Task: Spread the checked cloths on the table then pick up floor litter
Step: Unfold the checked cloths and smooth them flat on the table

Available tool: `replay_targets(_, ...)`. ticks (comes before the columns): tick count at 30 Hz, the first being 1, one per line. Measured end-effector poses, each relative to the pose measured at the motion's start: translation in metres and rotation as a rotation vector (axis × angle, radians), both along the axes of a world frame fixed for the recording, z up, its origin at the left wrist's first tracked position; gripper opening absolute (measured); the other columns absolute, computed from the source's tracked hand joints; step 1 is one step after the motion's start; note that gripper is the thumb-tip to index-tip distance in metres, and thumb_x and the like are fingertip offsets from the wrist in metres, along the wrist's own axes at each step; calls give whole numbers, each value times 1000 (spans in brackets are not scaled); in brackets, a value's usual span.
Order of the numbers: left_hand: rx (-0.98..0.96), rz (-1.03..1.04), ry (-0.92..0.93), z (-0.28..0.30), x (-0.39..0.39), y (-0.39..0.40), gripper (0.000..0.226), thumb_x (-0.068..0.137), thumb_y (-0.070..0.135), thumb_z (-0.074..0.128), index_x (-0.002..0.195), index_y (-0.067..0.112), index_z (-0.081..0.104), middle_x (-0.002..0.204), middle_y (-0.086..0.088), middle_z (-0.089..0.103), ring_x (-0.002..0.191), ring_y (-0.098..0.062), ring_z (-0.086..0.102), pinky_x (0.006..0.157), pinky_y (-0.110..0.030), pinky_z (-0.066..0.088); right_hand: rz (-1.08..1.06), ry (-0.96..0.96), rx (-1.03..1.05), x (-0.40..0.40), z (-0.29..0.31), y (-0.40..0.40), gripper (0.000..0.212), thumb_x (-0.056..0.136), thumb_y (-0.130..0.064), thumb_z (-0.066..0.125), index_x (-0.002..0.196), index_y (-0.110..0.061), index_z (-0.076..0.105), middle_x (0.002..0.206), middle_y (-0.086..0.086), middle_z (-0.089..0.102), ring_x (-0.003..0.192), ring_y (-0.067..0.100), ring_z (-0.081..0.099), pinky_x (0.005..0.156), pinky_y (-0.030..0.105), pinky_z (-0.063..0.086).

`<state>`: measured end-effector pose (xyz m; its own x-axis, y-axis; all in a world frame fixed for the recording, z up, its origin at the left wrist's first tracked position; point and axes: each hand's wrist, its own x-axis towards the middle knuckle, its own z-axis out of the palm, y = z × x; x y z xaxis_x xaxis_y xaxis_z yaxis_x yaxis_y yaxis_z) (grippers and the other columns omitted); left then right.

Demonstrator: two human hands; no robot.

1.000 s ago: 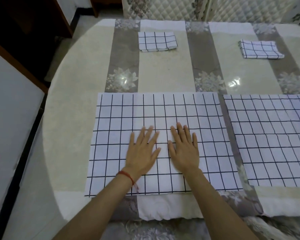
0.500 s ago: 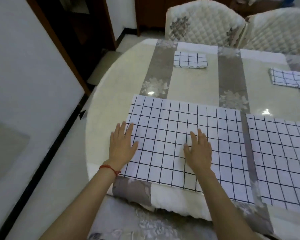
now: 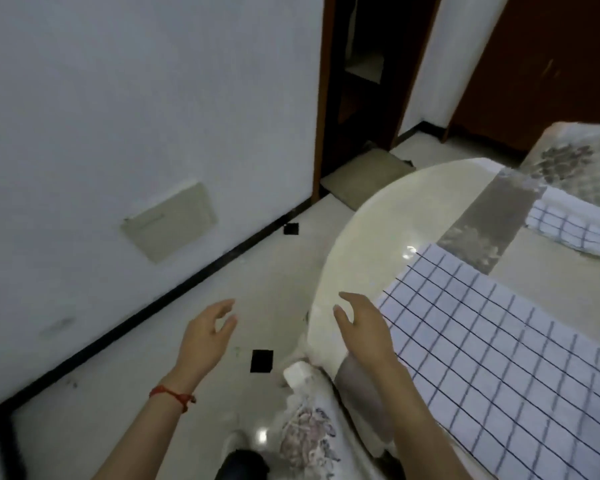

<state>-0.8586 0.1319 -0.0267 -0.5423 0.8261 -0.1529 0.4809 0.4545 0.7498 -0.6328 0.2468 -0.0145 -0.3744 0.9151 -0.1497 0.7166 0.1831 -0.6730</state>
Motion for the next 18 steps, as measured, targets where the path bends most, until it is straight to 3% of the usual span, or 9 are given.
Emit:
replay_targets(4, -32, 256, -134, -11, -65, -57, 30, 92, 17, 54, 120, 8, 60, 123, -10, 61, 102, -14, 53, 92, -22, 37, 194, -11, -57, -83, -3, 0, 38, 94, -26, 47, 130, -16, 50, 139, 2, 48, 125, 19, 47, 101, 26, 36)
replay_targets(7, -96, 370, -195, -30, -115, -93, 29, 93, 17, 52, 118, 7, 61, 123, -11, 61, 108, -18, 54, 93, -22, 35, 268, -35, -119, -149, -16, 5, 37, 93, -25, 49, 129, -14, 52, 138, 5, 50, 123, 23, 49, 105, 29, 35)
replay_targets(12, -232, 494, -361, -70, -191, -136, 29, 93, 16, 51, 118, 4, 61, 120, -16, 63, 106, -27, 58, 97, -32, 41, 291, -108, -264, -233, -49, 9, 37, 93, -23, 50, 127, -9, 53, 136, 10, 52, 121, 26, 52, 102, 30, 38)
replay_targets(15, -260, 556, -482, -84, -221, -139, 30, 95, 18, 49, 118, 1, 59, 110, -16, 64, 95, -23, 57, 89, -30, 42, 249, -138, -352, -255, -65, 11, 35, 93, -22, 51, 125, -7, 54, 132, 11, 56, 119, 26, 54, 99, 27, 38)
replay_targets(18, -292, 546, -536, -92, -251, -120, 30, 95, 22, 48, 115, 2, 60, 99, -9, 63, 92, -21, 57, 81, -28, 42, 153, -161, -405, -259, -83, 17, 34, 93, -25, 51, 123, -10, 57, 129, 11, 58, 119, 25, 54, 110, 33, 32)
